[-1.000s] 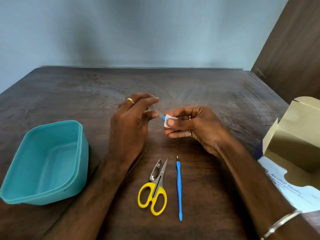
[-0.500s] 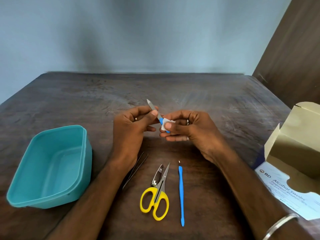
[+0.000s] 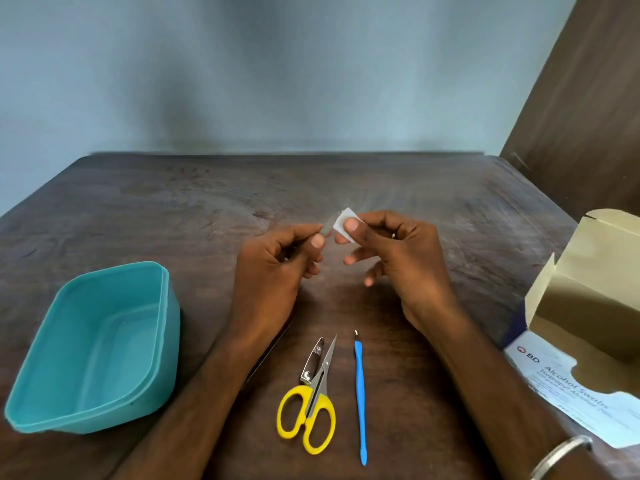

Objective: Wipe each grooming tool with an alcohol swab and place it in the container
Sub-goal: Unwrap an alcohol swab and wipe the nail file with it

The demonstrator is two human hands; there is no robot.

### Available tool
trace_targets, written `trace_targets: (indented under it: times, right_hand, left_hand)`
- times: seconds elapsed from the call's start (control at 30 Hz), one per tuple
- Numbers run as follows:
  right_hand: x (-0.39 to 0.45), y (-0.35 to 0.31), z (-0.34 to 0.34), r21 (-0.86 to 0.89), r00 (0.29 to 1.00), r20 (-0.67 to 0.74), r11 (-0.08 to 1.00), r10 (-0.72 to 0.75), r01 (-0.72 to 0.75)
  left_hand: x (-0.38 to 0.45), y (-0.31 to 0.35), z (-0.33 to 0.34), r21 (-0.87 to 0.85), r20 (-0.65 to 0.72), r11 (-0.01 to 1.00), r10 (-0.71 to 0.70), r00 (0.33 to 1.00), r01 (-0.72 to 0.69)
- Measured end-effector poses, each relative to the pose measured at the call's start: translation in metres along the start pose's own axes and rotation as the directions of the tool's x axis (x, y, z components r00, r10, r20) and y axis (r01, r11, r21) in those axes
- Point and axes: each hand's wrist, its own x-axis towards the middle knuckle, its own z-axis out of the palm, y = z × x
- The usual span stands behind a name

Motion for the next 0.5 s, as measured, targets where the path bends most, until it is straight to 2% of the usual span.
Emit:
trace_targets:
  times: [0.1,0.3,0.5]
  right_hand:
    - [-0.0009,-0.0019,-0.0009,0.016,0.999,0.017,0.999,-0.029,0.028]
    - [0.0009,-0.0023,-0.0036,0.126,0.993,0.122,0.992,0.007,-0.022]
    - [0.0006,-0.0015,-0.0067,0.017,0.987,0.141,0.997,-0.074,0.073]
  left_hand:
    - [-0.0016,0.0025,0.0003,0.039,0.027,0.999,0.000,1.000,-0.001]
    - [-0.0024,0.0062,-0.0003,0.070,0.023,0.997,0.021,1.000,-0.022]
    - [-0.0013,0.0032,-0.0026,0.143,0.002,0.987,0.070,0.998,-0.070]
